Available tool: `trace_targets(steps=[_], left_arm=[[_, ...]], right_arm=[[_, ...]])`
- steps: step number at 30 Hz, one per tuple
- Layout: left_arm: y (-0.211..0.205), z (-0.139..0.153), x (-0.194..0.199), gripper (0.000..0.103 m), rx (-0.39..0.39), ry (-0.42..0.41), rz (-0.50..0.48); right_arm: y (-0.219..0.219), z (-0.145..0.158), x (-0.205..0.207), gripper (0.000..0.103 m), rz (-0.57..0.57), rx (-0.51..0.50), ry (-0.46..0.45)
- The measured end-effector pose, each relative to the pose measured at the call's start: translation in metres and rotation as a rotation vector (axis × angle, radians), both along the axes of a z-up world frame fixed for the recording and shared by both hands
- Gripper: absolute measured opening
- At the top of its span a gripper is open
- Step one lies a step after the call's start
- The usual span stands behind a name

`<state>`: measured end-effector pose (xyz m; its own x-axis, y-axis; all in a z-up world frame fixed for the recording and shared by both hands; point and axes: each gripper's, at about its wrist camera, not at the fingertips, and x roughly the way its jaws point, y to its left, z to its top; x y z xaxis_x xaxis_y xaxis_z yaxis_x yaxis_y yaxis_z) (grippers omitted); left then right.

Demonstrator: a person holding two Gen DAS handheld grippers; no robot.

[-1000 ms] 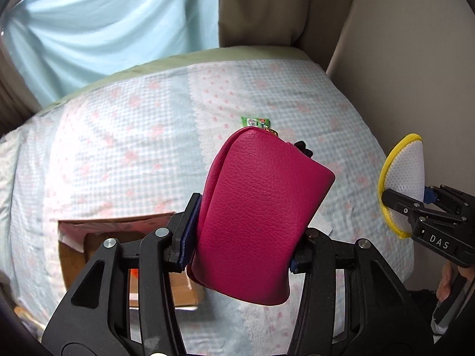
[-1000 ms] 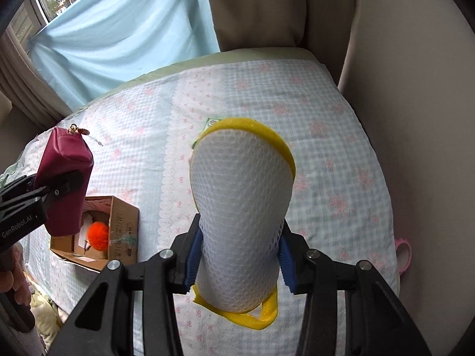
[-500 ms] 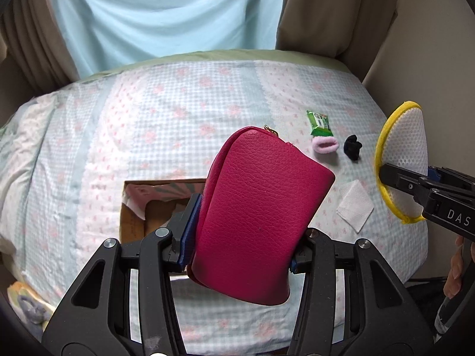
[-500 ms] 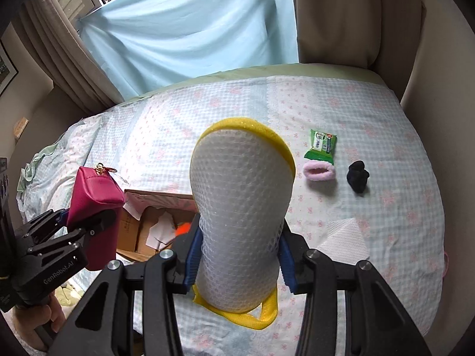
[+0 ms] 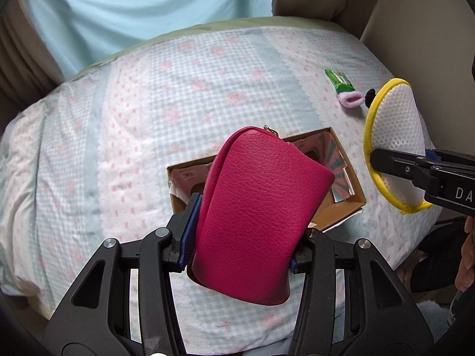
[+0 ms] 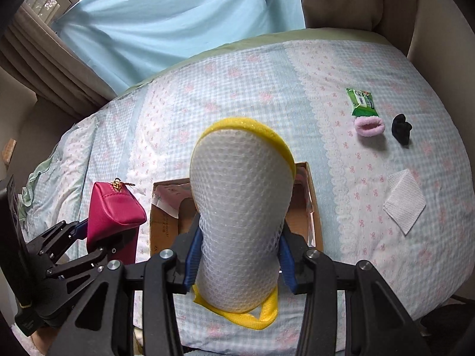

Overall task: Organize soft objects
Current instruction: 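Carry the pink pouch and yellow mesh pad into the box and release both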

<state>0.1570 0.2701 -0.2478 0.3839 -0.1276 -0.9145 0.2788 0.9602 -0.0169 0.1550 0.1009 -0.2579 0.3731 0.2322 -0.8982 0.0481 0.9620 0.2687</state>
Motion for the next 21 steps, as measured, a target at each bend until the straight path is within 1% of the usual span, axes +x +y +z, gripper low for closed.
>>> trace_targets(steps=[2, 6, 8, 10, 14, 18, 21], left_arm=[[0.004, -0.009, 0.005, 0.043, 0.005, 0.019, -0.010], [0.008, -0.034, 0.014, 0.043, 0.025, 0.077, -0.022], [0.007, -0.050, 0.018, 0.043, 0.055, 0.106, -0.035], [0.006, -0.069, 0.020, 0.043, 0.085, 0.147, -0.048], [0.003, -0.102, 0.024, 0.043, 0.099, 0.218, -0.066], [-0.009, -0.133, 0.033, 0.043, 0.113, 0.278, -0.084], [-0.018, -0.146, 0.039, 0.043, 0.129, 0.298, -0.104]], right_arm=[[0.010, -0.010, 0.006, 0.042, 0.007, 0.020, 0.035], [0.027, -0.032, 0.022, 0.042, 0.028, 0.022, 0.088], [0.031, -0.046, 0.030, 0.042, 0.053, 0.030, 0.122], [0.036, -0.067, 0.036, 0.042, 0.081, 0.037, 0.176], [0.036, -0.104, 0.041, 0.042, 0.083, 0.064, 0.283], [0.031, -0.134, 0.048, 0.042, 0.080, 0.056, 0.349], [0.024, -0.149, 0.057, 0.042, 0.069, 0.077, 0.391]])
